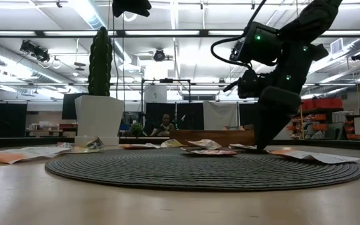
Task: Pick & Place Tea
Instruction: Put the yellow tea bag into the right section of the wooden organizer
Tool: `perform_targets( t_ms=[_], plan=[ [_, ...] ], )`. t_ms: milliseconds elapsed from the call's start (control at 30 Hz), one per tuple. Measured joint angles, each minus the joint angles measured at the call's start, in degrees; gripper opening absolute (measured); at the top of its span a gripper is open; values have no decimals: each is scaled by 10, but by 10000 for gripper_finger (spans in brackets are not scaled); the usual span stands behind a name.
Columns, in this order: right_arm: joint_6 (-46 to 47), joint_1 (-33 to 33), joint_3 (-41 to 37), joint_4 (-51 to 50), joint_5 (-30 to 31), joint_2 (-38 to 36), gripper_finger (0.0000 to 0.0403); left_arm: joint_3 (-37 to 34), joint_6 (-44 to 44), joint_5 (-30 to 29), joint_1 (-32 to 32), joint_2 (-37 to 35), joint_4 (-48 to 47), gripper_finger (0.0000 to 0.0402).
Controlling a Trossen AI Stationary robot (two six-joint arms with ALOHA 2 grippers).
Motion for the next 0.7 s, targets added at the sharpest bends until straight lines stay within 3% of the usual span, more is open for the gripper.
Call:
perform_targets(
  t_ms=[233,333,433,700],
  plan=[
    [0,3,13,-12,17,-23,2,0,0,0,0,0,0,135],
    [-4,1,20,10,19,-39,19,0,-4,0,0,0,0,135],
    [-10,0,19,17,19,-42,58,0,-4,0,0,0,0,135],
    [-59,-2,19,9,12,-16,212,0,-5,0,0,0,0,135]
  ],
)
